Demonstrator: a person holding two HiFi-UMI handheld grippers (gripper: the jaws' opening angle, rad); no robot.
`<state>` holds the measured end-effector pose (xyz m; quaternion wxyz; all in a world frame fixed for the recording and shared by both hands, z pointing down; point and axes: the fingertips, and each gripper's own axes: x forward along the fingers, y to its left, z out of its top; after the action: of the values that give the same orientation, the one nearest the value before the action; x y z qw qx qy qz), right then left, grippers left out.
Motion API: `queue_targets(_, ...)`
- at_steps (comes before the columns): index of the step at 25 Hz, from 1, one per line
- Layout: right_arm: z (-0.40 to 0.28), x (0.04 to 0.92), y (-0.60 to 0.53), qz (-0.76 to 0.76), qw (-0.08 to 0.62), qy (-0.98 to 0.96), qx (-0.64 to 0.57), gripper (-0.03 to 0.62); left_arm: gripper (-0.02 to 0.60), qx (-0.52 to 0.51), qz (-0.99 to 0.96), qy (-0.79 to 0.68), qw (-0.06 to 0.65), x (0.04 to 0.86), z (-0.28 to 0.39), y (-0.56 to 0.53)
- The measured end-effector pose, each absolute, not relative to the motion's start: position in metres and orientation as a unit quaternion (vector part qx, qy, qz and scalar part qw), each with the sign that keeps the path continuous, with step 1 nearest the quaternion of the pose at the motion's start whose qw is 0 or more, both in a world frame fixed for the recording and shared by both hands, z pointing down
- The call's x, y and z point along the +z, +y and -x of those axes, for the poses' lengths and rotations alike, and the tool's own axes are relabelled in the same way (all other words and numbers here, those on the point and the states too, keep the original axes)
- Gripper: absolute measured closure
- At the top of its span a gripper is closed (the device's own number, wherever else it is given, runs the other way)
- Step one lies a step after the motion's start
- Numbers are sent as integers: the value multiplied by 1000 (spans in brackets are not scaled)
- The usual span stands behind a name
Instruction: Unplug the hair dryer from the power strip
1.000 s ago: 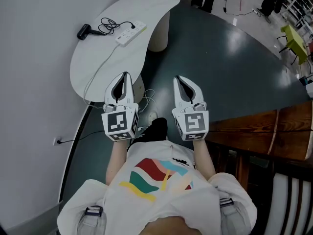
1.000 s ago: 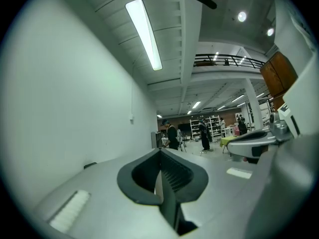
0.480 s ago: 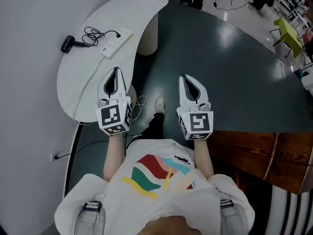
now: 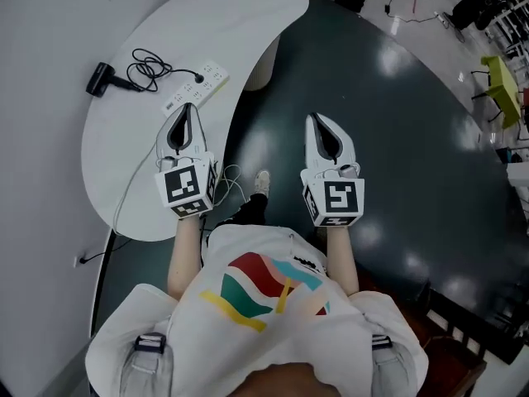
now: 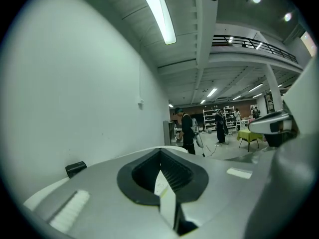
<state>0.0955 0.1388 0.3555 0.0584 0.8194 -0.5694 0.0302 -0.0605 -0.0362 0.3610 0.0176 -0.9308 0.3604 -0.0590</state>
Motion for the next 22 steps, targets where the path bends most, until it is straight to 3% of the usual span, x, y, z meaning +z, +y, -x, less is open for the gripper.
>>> queue_targets(9, -129, 346, 14, -756, 83, -649, 35, 583, 581, -56, 907, 417, -12, 357, 30, -114)
queue_targets(22, -93, 335, -110, -588, 77, -805, 15, 582, 581, -36, 828, 559, -17, 333, 72, -155)
